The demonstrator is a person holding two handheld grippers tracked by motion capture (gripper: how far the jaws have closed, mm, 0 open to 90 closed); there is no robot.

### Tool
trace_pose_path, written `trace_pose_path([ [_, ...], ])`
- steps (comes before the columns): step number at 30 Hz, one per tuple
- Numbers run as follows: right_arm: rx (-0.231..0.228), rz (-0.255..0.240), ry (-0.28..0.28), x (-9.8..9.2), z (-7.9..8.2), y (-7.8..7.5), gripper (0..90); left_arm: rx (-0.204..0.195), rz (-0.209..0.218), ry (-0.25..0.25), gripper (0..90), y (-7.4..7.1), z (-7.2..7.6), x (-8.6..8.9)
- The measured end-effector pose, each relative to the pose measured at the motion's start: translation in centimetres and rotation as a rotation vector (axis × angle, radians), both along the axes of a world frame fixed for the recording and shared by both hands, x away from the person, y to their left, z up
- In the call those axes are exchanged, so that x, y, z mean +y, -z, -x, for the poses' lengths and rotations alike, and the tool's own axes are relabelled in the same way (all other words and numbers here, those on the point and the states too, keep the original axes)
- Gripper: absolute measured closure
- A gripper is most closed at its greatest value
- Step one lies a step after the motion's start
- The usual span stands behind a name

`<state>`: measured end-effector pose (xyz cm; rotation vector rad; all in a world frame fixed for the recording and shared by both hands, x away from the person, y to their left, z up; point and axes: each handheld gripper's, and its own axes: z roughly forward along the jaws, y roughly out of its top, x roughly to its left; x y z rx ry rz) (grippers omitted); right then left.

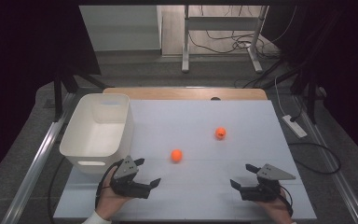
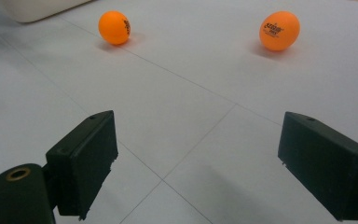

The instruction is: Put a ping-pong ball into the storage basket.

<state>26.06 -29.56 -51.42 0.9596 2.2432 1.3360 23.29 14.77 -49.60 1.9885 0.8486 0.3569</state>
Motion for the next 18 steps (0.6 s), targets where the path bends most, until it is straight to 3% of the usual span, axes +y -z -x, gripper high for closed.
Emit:
trace_pose_path([
  [18,-0.002,0.002,0.005,0.02,-0.03,-0.02,11.8,0.019,0.004,0.011,9.3,-0.46,-0.68,-0.75],
])
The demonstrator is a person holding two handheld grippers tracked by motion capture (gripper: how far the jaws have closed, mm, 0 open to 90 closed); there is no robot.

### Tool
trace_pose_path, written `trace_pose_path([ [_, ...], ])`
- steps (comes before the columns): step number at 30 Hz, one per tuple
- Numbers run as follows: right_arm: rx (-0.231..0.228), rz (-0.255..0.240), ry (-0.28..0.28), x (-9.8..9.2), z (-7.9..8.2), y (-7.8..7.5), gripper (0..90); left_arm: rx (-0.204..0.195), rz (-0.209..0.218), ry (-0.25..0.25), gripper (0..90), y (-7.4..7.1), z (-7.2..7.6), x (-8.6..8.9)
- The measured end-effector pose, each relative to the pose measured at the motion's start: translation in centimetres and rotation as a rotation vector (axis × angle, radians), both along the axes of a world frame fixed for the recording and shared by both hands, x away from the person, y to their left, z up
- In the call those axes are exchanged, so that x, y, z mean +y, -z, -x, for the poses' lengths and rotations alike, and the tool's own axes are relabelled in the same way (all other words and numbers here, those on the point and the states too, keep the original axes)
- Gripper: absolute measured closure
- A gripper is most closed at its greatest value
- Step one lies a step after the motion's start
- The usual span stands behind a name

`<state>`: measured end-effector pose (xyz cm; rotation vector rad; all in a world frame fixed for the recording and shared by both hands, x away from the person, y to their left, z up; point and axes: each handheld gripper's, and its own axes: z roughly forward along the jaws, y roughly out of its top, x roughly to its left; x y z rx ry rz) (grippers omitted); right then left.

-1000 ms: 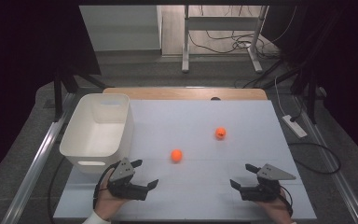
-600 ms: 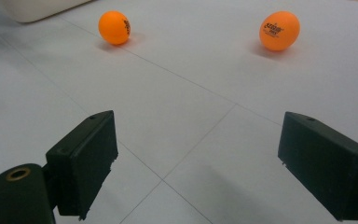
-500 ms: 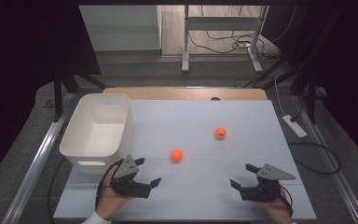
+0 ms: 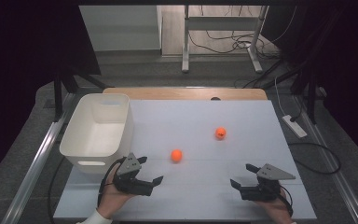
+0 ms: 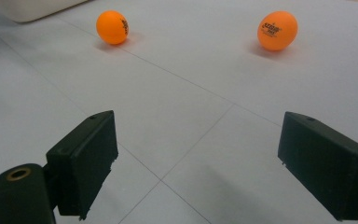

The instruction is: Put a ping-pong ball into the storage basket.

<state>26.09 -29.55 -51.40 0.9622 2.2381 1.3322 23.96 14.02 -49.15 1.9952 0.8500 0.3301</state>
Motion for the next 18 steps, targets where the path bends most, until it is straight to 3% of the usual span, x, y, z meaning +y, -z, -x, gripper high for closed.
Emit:
trace_pose_path([
  [18,-0.002,0.007,0.002,0.0,0.0,0.0,11.9,0.018,-0.033,0.031,9.8,-0.2,-1.2,-1.4],
])
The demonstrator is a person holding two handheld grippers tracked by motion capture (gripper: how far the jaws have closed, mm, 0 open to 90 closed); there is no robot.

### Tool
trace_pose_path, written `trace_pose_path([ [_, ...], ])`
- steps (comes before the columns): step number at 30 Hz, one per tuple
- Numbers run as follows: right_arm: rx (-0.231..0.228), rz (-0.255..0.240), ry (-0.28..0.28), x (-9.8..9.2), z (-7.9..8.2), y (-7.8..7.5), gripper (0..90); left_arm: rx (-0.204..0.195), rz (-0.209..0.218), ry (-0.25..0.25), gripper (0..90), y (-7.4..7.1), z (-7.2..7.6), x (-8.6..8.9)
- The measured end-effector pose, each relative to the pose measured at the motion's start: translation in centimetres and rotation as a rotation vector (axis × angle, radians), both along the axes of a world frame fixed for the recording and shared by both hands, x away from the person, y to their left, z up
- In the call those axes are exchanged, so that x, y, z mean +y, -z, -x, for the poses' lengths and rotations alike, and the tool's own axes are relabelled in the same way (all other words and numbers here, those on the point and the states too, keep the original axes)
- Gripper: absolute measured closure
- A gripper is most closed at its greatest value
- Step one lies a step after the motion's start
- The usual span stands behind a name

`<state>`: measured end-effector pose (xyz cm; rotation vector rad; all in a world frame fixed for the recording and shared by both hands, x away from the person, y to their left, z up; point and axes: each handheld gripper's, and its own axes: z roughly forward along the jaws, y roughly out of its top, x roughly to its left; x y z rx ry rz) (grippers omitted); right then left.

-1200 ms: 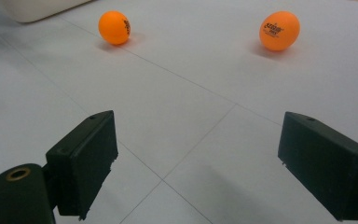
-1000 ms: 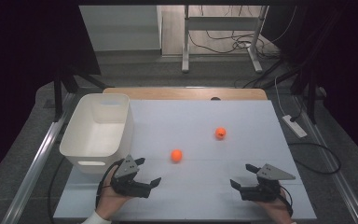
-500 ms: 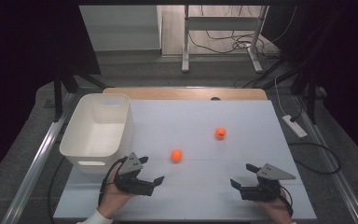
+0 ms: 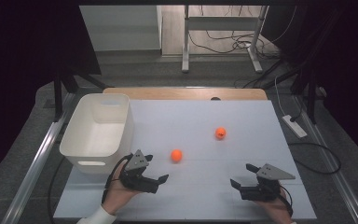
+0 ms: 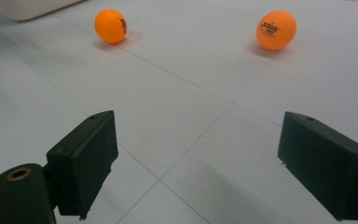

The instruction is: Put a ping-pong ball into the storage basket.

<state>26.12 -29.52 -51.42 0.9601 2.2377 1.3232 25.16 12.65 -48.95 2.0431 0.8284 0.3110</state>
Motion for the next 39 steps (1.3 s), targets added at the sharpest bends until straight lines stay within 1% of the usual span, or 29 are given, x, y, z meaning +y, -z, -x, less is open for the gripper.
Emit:
trace_pose_path([
  [9,-0.001,0.002,-0.001,0.0,0.0,0.0,11.9,0.011,-0.016,0.003,9.9,0.1,-0.6,-0.6],
  [14,-0.001,0.002,-0.001,0.0,0.0,0.0,11.9,0.02,-0.032,0.002,9.9,0.1,-1.2,-1.0],
  [20,-0.002,0.006,0.0,0.0,0.0,0.0,11.9,0.027,-0.039,-0.001,10.0,0.2,-1.7,-1.5],
  [26,-0.001,0.006,-0.001,0.0,0.0,0.0,11.9,0.026,-0.054,0.004,10.0,0.3,-2.3,-2.0],
  [34,0.0,0.004,-0.001,0.0,0.0,0.0,11.9,0.032,-0.058,0.007,10.0,0.2,-3.1,-2.7],
  [36,-0.001,0.004,-0.002,0.0,0.0,0.0,11.9,0.036,-0.059,0.007,10.0,0.2,-3.5,-2.9],
  [39,-0.002,0.004,-0.002,0.0,0.0,0.0,11.9,0.037,-0.064,0.006,10.0,0.2,-3.6,-3.0],
])
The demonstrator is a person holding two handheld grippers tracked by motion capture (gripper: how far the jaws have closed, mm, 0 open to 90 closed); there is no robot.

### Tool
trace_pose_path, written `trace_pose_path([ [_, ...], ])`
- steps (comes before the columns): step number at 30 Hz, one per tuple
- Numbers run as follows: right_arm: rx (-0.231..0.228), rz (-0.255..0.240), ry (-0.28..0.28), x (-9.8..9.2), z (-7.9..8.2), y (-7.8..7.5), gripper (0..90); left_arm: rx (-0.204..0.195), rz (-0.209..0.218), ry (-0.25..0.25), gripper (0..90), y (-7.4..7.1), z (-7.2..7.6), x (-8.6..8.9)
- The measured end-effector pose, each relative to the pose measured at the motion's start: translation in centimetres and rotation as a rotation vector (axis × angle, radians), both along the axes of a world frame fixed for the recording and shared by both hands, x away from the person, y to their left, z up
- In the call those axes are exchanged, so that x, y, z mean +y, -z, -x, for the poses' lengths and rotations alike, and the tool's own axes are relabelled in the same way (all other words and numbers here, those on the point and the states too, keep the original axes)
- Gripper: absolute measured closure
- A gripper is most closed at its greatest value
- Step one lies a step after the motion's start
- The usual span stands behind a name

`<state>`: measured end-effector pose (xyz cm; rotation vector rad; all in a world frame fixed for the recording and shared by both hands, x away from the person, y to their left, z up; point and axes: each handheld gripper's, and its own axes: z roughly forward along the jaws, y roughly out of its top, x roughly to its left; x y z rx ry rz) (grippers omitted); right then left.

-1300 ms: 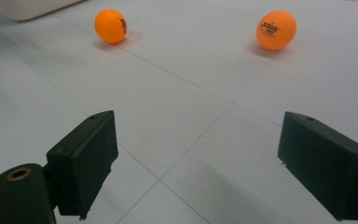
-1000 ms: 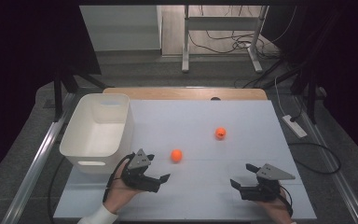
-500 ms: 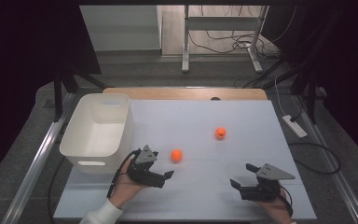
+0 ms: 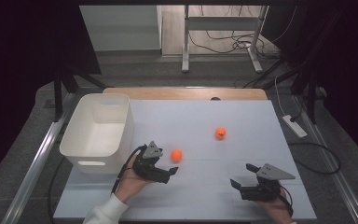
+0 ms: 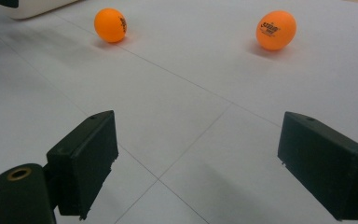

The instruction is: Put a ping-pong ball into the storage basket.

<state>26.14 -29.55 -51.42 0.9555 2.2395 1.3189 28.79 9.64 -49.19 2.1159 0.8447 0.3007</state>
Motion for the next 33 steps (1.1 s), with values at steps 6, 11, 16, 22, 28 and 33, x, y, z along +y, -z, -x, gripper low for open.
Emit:
trace_pose_path([
  [6,0.001,0.001,0.001,0.0,0.0,0.0,11.9,0.009,-0.009,-0.004,10.0,0.0,-0.7,-0.4],
  [11,0.003,-0.002,0.0,0.0,0.0,0.0,11.9,0.024,-0.014,-0.002,10.1,0.2,-1.4,-0.8],
  [16,0.001,-0.005,0.002,-0.1,0.0,0.0,11.9,0.031,-0.019,-0.005,10.1,0.3,-2.1,-1.2],
  [22,0.001,0.002,0.003,0.0,-0.1,0.0,11.9,0.046,-0.026,-0.01,10.1,0.8,-2.8,-1.3],
  [28,0.0,0.003,0.003,0.0,-0.1,0.0,11.9,0.063,-0.035,-0.017,10.1,1.2,-3.5,-1.4],
  [33,-0.001,0.006,0.001,0.0,-0.1,0.0,11.9,0.076,-0.042,-0.017,10.1,1.5,-3.9,-1.6],
])
